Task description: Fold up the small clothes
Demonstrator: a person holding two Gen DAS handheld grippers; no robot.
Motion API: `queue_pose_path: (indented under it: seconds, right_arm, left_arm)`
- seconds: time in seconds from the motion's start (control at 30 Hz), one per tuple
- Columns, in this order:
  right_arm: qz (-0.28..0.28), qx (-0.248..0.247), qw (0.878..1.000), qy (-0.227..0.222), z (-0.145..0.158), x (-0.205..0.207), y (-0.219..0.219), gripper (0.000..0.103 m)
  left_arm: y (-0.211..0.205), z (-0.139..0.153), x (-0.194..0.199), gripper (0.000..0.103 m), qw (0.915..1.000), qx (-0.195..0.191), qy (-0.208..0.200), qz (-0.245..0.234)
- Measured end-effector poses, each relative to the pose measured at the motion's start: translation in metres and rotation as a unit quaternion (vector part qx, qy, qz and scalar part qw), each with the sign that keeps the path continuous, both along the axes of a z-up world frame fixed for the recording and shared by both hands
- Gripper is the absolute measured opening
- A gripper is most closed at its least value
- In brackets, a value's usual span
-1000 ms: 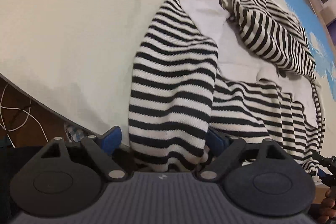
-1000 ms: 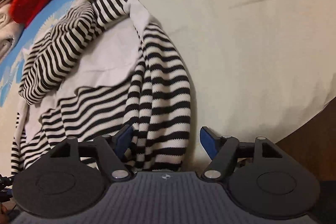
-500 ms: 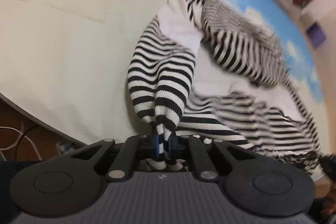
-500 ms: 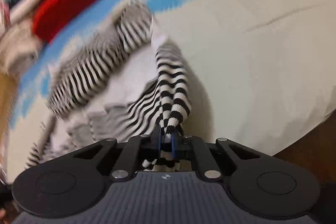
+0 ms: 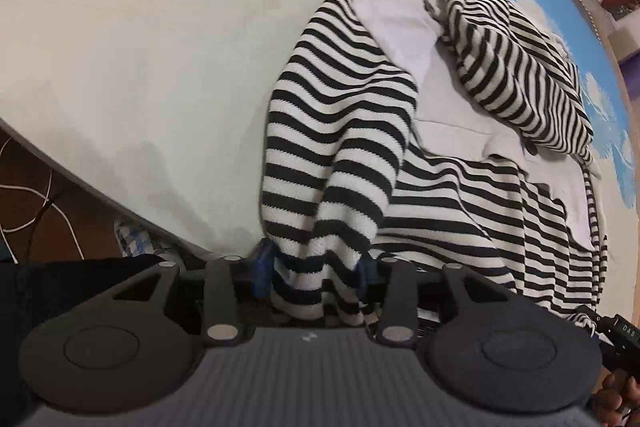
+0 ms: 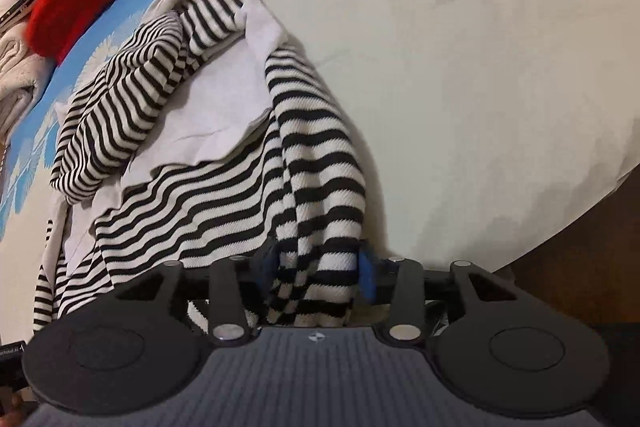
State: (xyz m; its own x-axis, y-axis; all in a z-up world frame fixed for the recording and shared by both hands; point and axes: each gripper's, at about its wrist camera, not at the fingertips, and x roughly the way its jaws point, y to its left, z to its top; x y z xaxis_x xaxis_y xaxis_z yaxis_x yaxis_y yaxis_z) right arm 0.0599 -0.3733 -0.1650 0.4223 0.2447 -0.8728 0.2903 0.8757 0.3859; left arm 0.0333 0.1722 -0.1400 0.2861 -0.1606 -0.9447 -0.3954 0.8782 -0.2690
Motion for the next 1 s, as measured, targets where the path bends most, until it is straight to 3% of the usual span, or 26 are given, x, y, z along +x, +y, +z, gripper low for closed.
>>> queue_pose_path:
  seconds: [0.23,0.33,0.37,0.4,0.43,0.47,0.53,0.8,1.0]
  right_arm:
    - [0.033,-0.032,0.999,-0.003,-0.002,0.001,0.014,0.052]
    - [0.035,-0.036,0.999,-0.004,0.000,-0.001,0.014,0.042]
    - [0.037,-0.037,0.999,-0.005,0.001,-0.002,0.012,0.034]
    - [0.040,-0.034,0.999,-0.006,0.001,-0.001,0.012,0.029]
    - [0.044,-0.029,0.999,-0.012,0.002,-0.002,0.012,0.013]
    - [0.046,-0.029,0.998,-0.018,0.005,-0.002,0.013,0.012]
    - [0.049,-0.035,0.998,-0.034,0.013,-0.003,0.015,0.011]
    - [0.057,-0.011,0.988,-0.143,0.101,-0.012,0.003,0.010]
    - [0.087,0.003,0.979,-0.186,0.165,-0.051,-0.005,0.010]
  left_arm:
    - [-0.007,-0.008,0.002,0.047,0.9995,0.018,0.011,-0.023]
    - [-0.007,-0.009,0.001,0.045,0.9995,0.018,0.010,-0.024]
    - [-0.008,-0.010,0.001,0.041,0.9995,0.017,0.009,-0.026]
    - [-0.009,-0.009,0.001,0.031,0.9993,0.017,0.007,-0.031]
    - [-0.012,-0.009,0.002,0.024,0.9991,0.015,0.003,-0.039]
    - [-0.015,-0.007,0.003,0.013,0.9987,0.016,-0.002,-0.048]
    - [-0.019,0.002,0.004,0.009,0.9972,0.030,-0.015,-0.066]
    - [-0.017,0.088,0.000,0.008,0.9859,0.031,-0.112,-0.120]
    - [-0.006,0.164,-0.043,0.008,0.9694,0.017,-0.186,-0.160]
